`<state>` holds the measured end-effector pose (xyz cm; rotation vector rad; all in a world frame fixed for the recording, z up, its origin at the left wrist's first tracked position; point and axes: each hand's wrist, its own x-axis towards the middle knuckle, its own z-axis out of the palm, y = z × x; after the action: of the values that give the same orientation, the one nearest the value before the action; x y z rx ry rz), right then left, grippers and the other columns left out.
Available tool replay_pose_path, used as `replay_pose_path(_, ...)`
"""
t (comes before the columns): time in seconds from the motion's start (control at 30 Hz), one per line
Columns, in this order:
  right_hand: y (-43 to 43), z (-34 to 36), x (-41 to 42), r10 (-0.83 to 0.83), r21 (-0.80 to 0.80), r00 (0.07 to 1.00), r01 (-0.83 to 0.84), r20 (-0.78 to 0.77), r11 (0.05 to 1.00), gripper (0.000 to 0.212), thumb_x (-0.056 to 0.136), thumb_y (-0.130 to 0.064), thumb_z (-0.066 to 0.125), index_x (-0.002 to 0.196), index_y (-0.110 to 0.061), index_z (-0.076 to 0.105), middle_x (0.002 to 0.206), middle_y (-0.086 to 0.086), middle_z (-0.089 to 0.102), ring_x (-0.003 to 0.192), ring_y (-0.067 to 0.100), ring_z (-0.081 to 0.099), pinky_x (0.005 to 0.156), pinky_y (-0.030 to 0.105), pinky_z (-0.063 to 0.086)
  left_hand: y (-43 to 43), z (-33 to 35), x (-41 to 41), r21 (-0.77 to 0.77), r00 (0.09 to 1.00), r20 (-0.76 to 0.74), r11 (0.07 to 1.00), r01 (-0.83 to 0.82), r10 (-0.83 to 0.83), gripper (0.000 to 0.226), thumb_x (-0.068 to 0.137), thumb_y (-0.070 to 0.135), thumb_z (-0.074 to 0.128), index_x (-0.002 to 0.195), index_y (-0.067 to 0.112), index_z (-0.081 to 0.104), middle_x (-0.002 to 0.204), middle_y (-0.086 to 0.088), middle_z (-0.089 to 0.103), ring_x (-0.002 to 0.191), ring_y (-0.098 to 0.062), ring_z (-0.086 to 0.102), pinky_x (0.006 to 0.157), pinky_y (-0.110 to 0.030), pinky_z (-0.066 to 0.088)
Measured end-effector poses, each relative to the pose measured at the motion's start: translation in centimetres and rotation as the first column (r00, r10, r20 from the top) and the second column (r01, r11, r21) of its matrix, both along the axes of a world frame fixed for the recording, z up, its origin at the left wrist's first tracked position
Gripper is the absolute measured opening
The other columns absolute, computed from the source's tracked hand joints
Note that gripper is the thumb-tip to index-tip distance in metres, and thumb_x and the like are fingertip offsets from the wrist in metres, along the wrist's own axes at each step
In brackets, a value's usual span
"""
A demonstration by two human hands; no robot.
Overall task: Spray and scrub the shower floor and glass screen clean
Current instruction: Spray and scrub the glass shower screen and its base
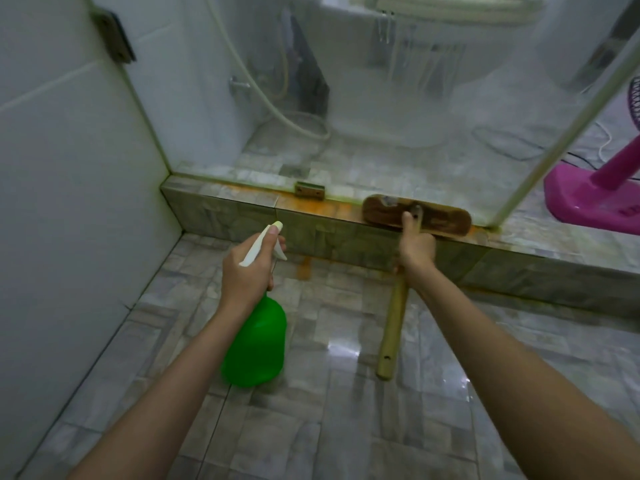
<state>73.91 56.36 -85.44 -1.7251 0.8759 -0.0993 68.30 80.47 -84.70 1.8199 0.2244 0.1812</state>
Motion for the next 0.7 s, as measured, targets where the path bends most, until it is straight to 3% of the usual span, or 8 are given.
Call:
replay_pose_path(0.1,2.0,0.3,0.4,-0.032,0.014,0.999,0.031,0.035,0.999,0.053,0.099,-0.050,0.042,0.100,0.000,0.056,0.094,0.013,0.057,0.082,0.029,0.059,0.068,0.035,0.044,0.2,0.1,-0.2,-0.009,1.000,-0.013,1.000,-0.014,0.014,0.029,0.103,0.043,0.054,0.094,0.026,0.075,0.093,-0.013,0.077,0.037,-0.004,0.049,0.041,-0.016,0.040)
replay_pose_path(0.2,5.0,-0.3,0.9,-0.027,0.030,0.996,0.024,0.084,0.999,0.053,0.098,-0.051,0.042,0.072,-0.006,0.052,0.072,0.005,0.056,0.069,0.026,0.058,0.058,0.033,0.043,0.0,0.2,-0.1,-0.017,1.000,-0.012,1.000,-0.025,0.025,0.034,0.103,0.042,0.053,0.097,0.019,0.078,0.089,-0.004,0.077,0.037,-0.005,0.049,0.041,-0.017,0.041)
replay_pose_path(0.3,2.7,0.3,0.5,0.091,-0.067,0.995,-0.089,0.034,0.994,0.054,0.099,-0.052,0.042,0.063,-0.011,0.046,0.060,0.002,0.048,0.052,0.017,0.047,0.046,0.030,0.033,-0.3,0.1,0.4,-0.055,1.000,-0.004,0.998,-0.010,0.010,0.025,0.102,0.043,0.056,0.090,0.032,0.076,0.089,-0.015,0.076,0.038,-0.009,0.049,0.042,-0.022,0.042)
replay_pose_path(0.37,0.2,0.6,-0.2,0.116,-0.079,0.993,-0.115,0.003,0.990,0.055,0.097,-0.054,0.043,0.063,-0.011,0.045,0.061,0.003,0.048,0.053,0.019,0.047,0.050,0.033,0.037,-0.7,0.0,0.5,-0.050,1.000,-0.003,0.999,0.006,-0.006,0.025,0.102,0.043,0.056,0.086,0.035,0.074,0.091,-0.020,0.075,0.040,-0.011,0.049,0.043,-0.024,0.043)
replay_pose_path(0.47,0.6,0.9,0.0,0.118,-0.048,0.993,-0.119,-0.015,0.992,0.055,0.097,-0.055,0.044,0.070,-0.007,0.053,0.069,0.008,0.055,0.064,0.027,0.057,0.060,0.039,0.048,-0.8,0.0,0.7,-0.045,1.000,-0.012,0.999,0.003,-0.004,0.033,0.103,0.044,0.054,0.085,0.025,0.075,0.088,-0.015,0.076,0.038,-0.009,0.048,0.042,-0.022,0.042)
replay_pose_path(0.53,4.4,0.6,1.6,0.184,-0.015,0.983,-0.184,-0.026,0.983,0.056,0.097,-0.053,0.044,0.093,0.000,0.062,0.088,0.013,0.063,0.082,0.033,0.064,0.065,0.035,0.047,-0.7,-0.1,0.9,-0.049,1.000,-0.018,0.999,0.008,-0.009,0.034,0.102,0.044,0.054,0.086,0.024,0.076,0.087,-0.015,0.076,0.038,-0.010,0.048,0.042,-0.023,0.042)
replay_pose_path(0.6,8.6,0.3,3.2,0.210,0.054,0.978,-0.210,-0.003,0.976,0.060,0.096,-0.053,0.045,0.109,0.003,0.060,0.106,0.017,0.066,0.095,0.036,0.065,0.077,0.040,0.052,-0.6,-0.4,0.9,-0.046,1.000,-0.019,0.999,0.006,-0.007,0.034,0.102,0.045,0.054,0.089,0.023,0.077,0.085,-0.017,0.075,0.038,-0.011,0.048,0.044,-0.024,0.043)
replay_pose_path(0.7,8.0,0.8,2.7,0.229,0.060,0.973,-0.228,-0.020,0.972,0.063,0.095,-0.058,0.044,0.108,0.002,0.060,0.102,0.018,0.065,0.095,0.039,0.065,0.086,0.050,0.053,-0.3,-0.8,0.9,-0.033,1.000,-0.029,0.999,0.000,-0.001,0.034,0.103,0.044,0.053,0.100,0.021,0.078,0.086,-0.016,0.075,0.038,-0.007,0.047,0.043,-0.021,0.042)
